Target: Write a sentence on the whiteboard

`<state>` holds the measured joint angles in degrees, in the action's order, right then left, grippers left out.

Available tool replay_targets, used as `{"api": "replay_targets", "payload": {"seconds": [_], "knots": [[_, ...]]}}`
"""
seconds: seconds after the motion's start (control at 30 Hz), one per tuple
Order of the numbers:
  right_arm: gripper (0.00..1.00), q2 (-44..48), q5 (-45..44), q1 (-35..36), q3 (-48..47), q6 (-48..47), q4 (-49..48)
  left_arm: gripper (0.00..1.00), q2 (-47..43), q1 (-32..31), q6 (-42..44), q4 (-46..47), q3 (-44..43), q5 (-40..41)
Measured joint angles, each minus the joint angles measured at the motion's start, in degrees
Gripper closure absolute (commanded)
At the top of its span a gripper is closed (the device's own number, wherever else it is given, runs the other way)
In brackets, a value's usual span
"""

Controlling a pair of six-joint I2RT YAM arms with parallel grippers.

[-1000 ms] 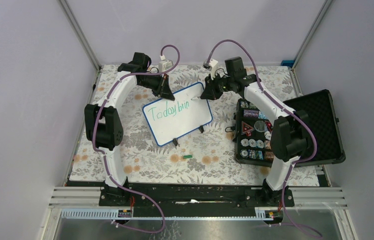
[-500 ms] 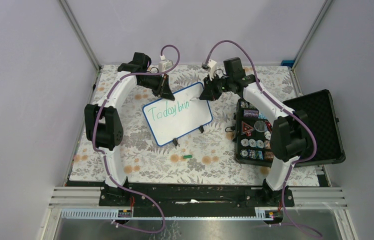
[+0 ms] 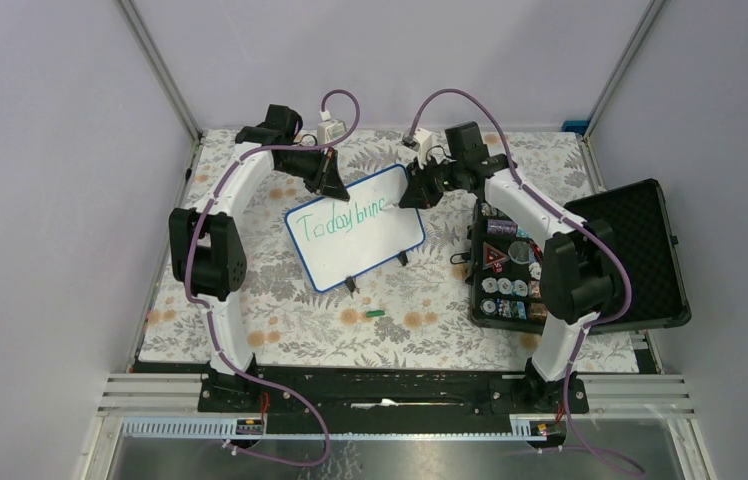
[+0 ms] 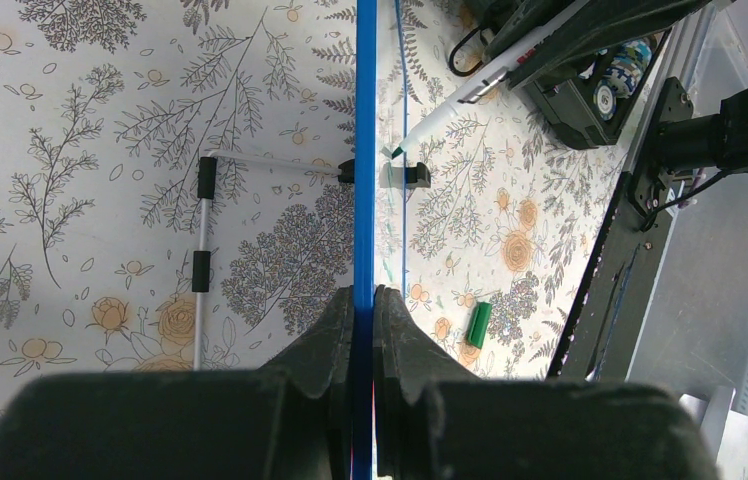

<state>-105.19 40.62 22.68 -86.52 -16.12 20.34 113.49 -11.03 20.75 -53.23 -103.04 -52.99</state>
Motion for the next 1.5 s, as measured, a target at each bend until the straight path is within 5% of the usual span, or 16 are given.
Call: {"api": "replay_targets", "payload": {"seconds": [1.5], "knots": [[1.00,0.0,-1.5,-1.1,-2.7,-0.7,1.7,1.00,0.0,0.0,0.0,0.0,0.0,0.1]]}}
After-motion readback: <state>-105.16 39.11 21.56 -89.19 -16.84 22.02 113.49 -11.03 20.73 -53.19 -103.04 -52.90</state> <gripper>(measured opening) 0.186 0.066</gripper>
